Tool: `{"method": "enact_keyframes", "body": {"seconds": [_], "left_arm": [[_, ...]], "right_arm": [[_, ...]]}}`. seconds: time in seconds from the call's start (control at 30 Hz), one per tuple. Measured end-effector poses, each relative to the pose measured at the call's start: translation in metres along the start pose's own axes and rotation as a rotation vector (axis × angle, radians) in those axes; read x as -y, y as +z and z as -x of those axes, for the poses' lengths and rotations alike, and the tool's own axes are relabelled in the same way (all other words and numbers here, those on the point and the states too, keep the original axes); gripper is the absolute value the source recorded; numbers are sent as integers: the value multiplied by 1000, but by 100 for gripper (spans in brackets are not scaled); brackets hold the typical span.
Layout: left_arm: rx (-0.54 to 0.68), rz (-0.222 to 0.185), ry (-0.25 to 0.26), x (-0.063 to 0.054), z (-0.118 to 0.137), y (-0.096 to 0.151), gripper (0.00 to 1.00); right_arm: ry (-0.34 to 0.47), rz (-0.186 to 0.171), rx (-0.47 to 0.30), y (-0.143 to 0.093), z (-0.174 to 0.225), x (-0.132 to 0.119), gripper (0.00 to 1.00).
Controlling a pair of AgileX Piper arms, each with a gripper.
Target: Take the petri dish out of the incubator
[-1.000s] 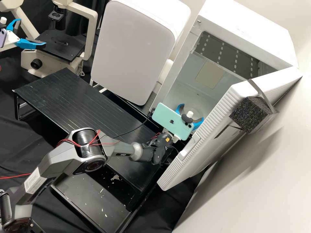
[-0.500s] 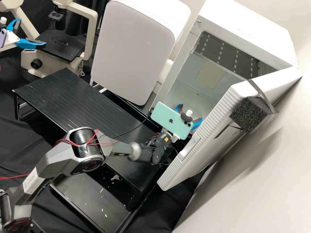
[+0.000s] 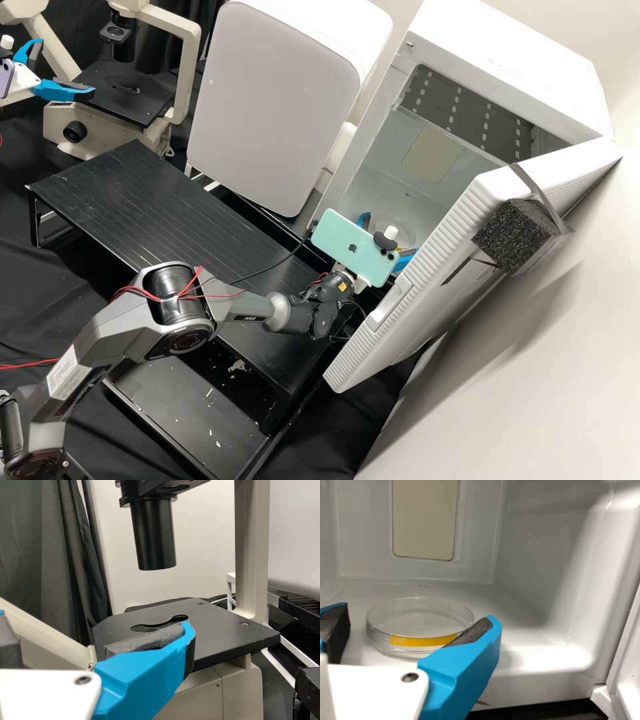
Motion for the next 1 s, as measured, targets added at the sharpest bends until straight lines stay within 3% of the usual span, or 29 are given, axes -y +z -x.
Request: {"method": "enact_keyframes", "body": {"seconds": [0.27,0.7,0.97,1.0], "left_arm": [[0,0,0,0,0,0,100],[0,0,0,0,0,0,100],[0,0,0,0,0,0,100],[0,0,0,0,0,0,100]], "right_arm": [[18,19,-10,-1,-8,-8,100],[60,29,61,15,-15,-25,100],[56,25,68,21,-17,-22,100],[56,25,68,21,-17,-22,0]]}}
